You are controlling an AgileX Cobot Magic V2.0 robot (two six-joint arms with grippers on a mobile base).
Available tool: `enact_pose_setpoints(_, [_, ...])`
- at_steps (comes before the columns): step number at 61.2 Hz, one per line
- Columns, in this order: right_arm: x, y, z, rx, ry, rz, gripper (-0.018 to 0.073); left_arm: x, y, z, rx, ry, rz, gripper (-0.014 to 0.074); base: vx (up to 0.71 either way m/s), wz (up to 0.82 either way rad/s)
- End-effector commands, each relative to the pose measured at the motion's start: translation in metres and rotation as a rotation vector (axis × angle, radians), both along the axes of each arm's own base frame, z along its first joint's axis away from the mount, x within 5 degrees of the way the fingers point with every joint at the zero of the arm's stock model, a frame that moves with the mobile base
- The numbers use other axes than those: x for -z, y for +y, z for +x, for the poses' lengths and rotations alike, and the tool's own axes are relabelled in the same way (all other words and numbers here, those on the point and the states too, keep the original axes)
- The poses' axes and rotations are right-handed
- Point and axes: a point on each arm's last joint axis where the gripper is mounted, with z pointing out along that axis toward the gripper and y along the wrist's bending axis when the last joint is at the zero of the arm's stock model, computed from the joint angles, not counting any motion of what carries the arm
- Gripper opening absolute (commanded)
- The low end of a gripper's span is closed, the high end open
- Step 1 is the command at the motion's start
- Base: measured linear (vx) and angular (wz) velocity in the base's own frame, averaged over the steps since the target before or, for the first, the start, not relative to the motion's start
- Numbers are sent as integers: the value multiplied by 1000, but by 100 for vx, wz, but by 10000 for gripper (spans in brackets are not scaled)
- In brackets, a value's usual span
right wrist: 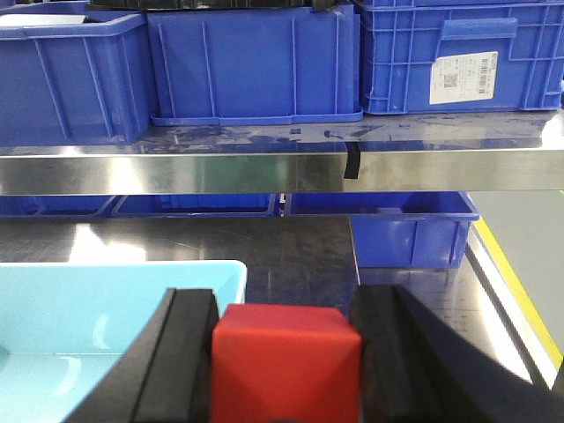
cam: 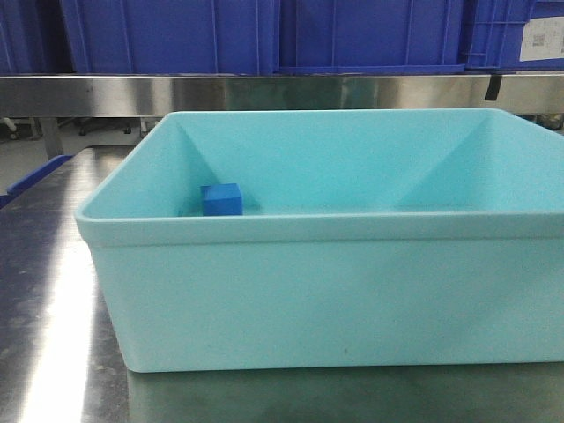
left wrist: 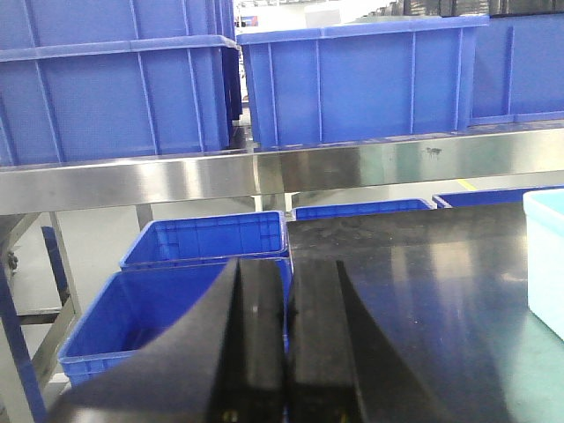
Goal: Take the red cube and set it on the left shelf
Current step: 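Raise the held red cube out of the tub with the right gripper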
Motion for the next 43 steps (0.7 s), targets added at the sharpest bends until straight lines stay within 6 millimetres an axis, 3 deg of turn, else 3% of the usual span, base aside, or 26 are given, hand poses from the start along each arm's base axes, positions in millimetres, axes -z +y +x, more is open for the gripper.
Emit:
enact_pose_setpoints(1, [-18, 1, -1, -17, -121, -5, 59, 0, 0, 1, -3, -53, -9, 106, 0, 0])
enact_pose_setpoints(43, [-18, 1, -1, -17, -120, -5, 59, 0, 0, 1, -3, -53, -9, 106, -2, -4])
